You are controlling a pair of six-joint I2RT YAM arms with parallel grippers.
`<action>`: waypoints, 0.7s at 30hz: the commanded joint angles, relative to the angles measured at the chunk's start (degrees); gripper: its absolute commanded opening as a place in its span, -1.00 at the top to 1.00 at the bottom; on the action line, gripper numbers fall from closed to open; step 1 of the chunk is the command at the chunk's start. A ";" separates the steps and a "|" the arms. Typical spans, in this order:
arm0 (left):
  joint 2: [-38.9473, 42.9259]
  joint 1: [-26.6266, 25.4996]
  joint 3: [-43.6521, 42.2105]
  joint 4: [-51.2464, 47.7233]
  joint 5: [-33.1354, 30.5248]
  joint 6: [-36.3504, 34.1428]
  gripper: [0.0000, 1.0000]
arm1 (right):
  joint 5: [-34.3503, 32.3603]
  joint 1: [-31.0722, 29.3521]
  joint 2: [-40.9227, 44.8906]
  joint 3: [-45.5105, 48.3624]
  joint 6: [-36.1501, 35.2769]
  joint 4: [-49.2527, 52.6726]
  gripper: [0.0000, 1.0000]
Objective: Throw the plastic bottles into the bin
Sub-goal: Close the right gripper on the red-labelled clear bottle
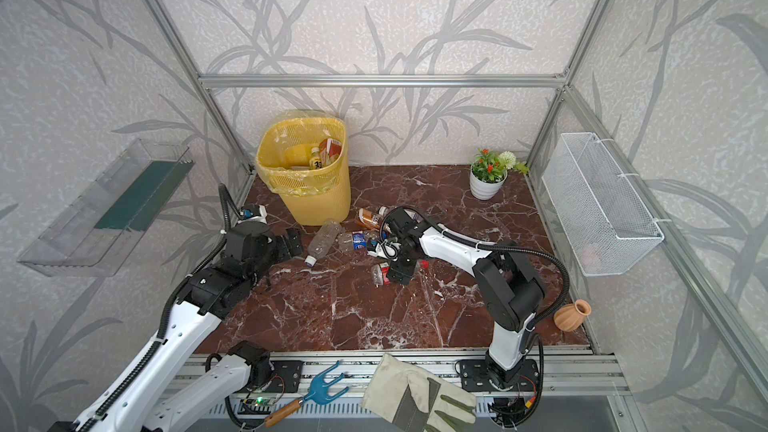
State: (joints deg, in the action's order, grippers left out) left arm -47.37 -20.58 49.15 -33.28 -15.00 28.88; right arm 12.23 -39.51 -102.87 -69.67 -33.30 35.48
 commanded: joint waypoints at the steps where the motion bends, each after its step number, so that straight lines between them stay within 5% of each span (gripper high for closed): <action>1: 0.62 -0.12 1.14 -1.75 -1.34 -0.59 -0.98 | 0.80 -1.11 -0.20 -0.93 -0.66 3.22 -0.74; 21: 2.07 -0.12 0.80 -2.58 -2.74 -0.74 -0.98 | -3.35 -4.35 -5.85 -3.63 -0.15 6.90 -0.61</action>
State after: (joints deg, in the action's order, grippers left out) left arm -46.30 -20.58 49.15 -34.39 -16.01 28.49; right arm 9.72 -43.42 -107.68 -72.12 -33.06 39.38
